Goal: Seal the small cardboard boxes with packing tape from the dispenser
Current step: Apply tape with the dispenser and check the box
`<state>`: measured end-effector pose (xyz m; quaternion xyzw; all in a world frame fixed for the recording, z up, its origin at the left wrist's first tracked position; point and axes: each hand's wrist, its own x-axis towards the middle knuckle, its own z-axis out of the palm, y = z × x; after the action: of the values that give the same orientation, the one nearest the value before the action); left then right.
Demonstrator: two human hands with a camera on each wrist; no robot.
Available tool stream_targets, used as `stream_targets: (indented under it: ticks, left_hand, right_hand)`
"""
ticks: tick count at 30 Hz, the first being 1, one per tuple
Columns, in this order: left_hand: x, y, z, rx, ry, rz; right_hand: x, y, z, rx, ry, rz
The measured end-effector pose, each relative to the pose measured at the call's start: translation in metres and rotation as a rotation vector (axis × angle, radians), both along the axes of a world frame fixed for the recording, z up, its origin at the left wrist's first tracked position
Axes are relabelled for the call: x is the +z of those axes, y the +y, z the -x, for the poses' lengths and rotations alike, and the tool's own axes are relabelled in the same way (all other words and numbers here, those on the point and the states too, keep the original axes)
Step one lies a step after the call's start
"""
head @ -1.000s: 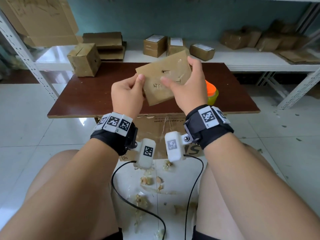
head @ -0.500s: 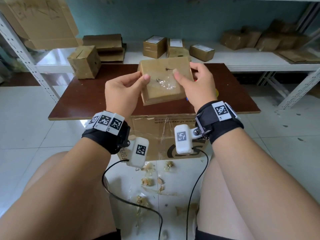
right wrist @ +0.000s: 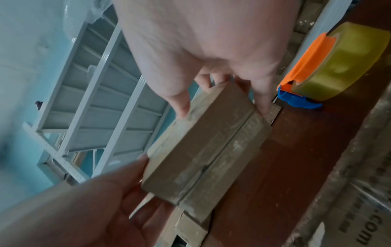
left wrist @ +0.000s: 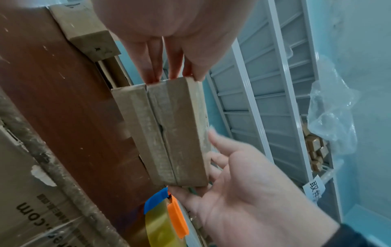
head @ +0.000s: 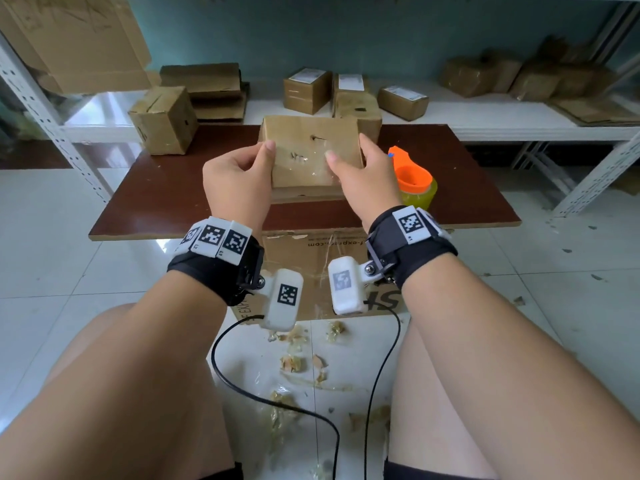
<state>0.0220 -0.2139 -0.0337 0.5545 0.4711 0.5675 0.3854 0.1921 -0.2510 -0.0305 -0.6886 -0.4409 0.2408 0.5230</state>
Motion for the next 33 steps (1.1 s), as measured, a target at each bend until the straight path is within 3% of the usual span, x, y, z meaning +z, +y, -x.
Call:
stream_targets:
  ticks: [9, 13, 15, 17, 18, 21, 26, 30, 33]
  left_hand:
    - [0.004, -0.003, -0.003, -0.089, 0.035, 0.078]
    - [0.009, 0.017, -0.002, -0.093, -0.165, 0.407]
    - [-0.012, 0.048, 0.009, -0.133, -0.235, 0.562]
    - [-0.033, 0.068, 0.014, -0.19, -0.241, 0.687]
    - [-0.025, 0.057, 0.012, -0.214, -0.249, 0.742]
    - [-0.008, 0.033, 0.001, -0.205, -0.194, 0.766]
    - [-0.011, 0.032, -0.009, -0.127, -0.283, 0.829]
    - [-0.008, 0.032, -0.014, -0.038, -0.265, 0.82]
    - [-0.013, 0.033, -0.015, -0.016, -0.286, 0.824]
  right_hand:
    - [-0.01, 0.012, 0.001, -0.061, -0.127, 0.087]
    - [-0.011, 0.014, 0.001, -0.101, -0.097, 0.062]
    - [-0.014, 0.017, 0.007, -0.064, -0.049, 0.084]
    - [-0.019, 0.02, 0.012, 0.003, -0.035, 0.11]
    - [-0.022, 0.021, 0.014, 0.033, -0.034, 0.133]
    - [-0.028, 0.023, 0.014, 0.075, -0.031, 0.175]
    - [-0.032, 0.028, -0.006, 0.169, -0.075, 0.28]
    - [-0.031, 0.039, -0.04, -0.144, -0.39, 0.254]
    - [-0.036, 0.038, -0.066, -0.224, -0.507, 0.521]
